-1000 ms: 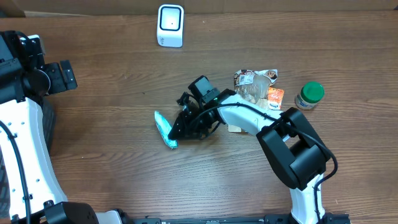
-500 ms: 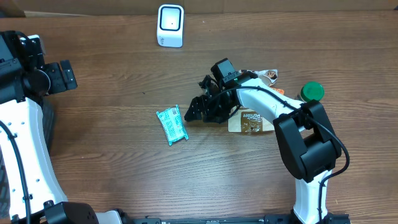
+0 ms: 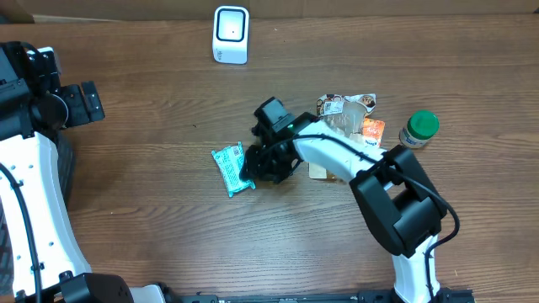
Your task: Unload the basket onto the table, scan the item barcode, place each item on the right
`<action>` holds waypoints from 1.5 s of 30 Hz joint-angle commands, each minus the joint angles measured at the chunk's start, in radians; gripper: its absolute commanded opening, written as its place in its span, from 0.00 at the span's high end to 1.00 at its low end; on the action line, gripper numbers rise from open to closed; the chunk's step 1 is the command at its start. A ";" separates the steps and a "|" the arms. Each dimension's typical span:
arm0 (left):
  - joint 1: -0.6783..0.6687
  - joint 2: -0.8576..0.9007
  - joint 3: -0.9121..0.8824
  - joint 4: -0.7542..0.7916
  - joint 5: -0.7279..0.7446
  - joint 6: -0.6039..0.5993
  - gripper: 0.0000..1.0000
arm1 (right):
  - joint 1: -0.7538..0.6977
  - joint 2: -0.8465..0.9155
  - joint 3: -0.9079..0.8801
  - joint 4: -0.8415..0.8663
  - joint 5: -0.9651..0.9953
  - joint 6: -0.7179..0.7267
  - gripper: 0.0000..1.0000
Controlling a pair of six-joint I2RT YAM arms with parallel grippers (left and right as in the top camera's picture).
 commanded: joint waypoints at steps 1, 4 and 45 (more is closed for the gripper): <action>-0.002 -0.001 -0.002 0.001 -0.002 0.026 0.00 | 0.000 -0.015 -0.011 -0.003 0.049 0.080 0.63; -0.002 -0.001 -0.002 0.001 -0.002 0.026 0.00 | -0.010 -0.022 0.013 -0.043 0.050 0.068 0.57; -0.002 -0.001 -0.002 0.001 -0.002 0.026 0.00 | 0.161 -0.110 -0.086 -0.075 0.290 0.263 0.77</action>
